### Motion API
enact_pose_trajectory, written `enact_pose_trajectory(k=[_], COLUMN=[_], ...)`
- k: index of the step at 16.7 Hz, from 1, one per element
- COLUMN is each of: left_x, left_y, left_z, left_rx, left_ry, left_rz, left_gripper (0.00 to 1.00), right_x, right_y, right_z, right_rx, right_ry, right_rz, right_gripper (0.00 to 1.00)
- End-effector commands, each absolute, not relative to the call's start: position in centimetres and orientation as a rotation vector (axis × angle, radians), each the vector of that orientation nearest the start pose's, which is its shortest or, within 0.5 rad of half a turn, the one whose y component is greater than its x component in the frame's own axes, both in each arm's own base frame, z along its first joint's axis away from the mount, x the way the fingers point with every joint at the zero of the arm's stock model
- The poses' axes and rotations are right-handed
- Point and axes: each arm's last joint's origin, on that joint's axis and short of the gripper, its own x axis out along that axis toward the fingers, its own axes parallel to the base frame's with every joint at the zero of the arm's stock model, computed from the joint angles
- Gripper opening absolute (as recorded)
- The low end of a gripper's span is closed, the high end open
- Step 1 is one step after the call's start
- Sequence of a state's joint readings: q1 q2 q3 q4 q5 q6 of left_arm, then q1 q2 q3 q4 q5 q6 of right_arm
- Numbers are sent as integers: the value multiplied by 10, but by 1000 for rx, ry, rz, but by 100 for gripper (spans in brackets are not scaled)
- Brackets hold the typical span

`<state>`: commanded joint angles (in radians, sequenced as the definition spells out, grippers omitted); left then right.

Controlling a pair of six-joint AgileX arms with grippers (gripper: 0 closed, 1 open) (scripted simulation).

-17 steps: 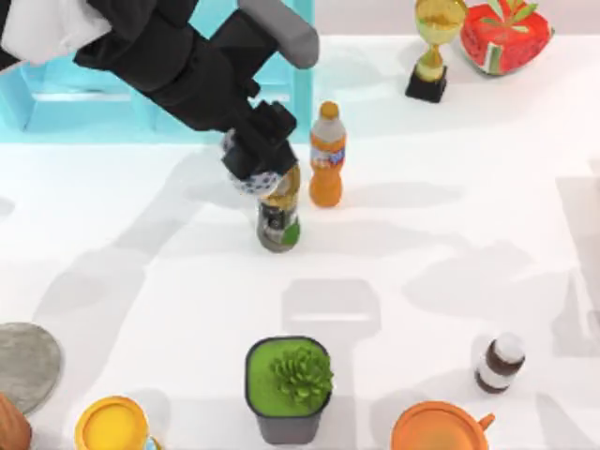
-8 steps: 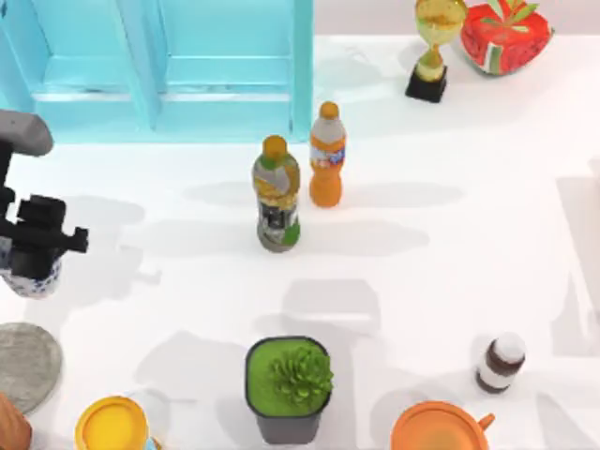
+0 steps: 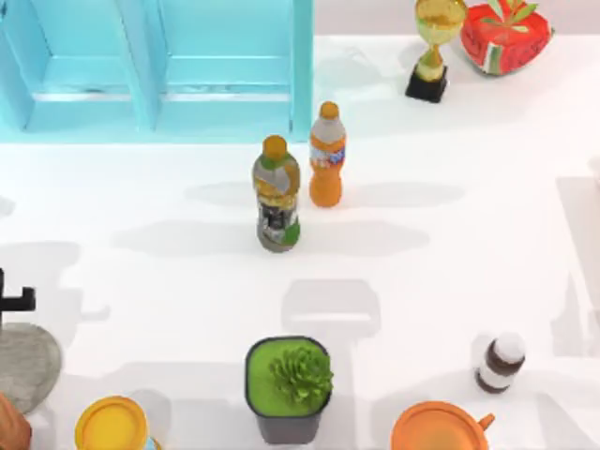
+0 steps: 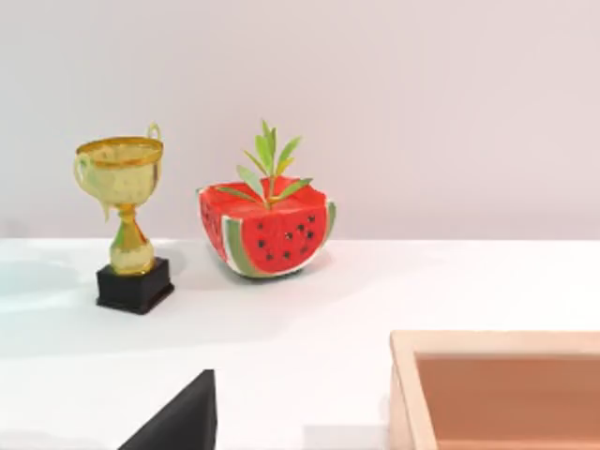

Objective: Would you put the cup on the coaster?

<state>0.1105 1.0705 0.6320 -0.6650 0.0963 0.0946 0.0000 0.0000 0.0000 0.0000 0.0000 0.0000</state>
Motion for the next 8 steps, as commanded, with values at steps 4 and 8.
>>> enact_pose_trajectory(k=[4, 8], left_x=[191, 197], left_y=[18, 26], left_z=[193, 201], left_rx=[-25, -34], left_ry=[1101, 1043], left_rz=[-45, -30], left_gripper=[0, 0], right_x=[106, 106], right_y=[-1, -1], right_z=[160, 160], right_rx=[0, 0], right_ry=[0, 0], right_rz=[0, 0], right_gripper=[100, 100])
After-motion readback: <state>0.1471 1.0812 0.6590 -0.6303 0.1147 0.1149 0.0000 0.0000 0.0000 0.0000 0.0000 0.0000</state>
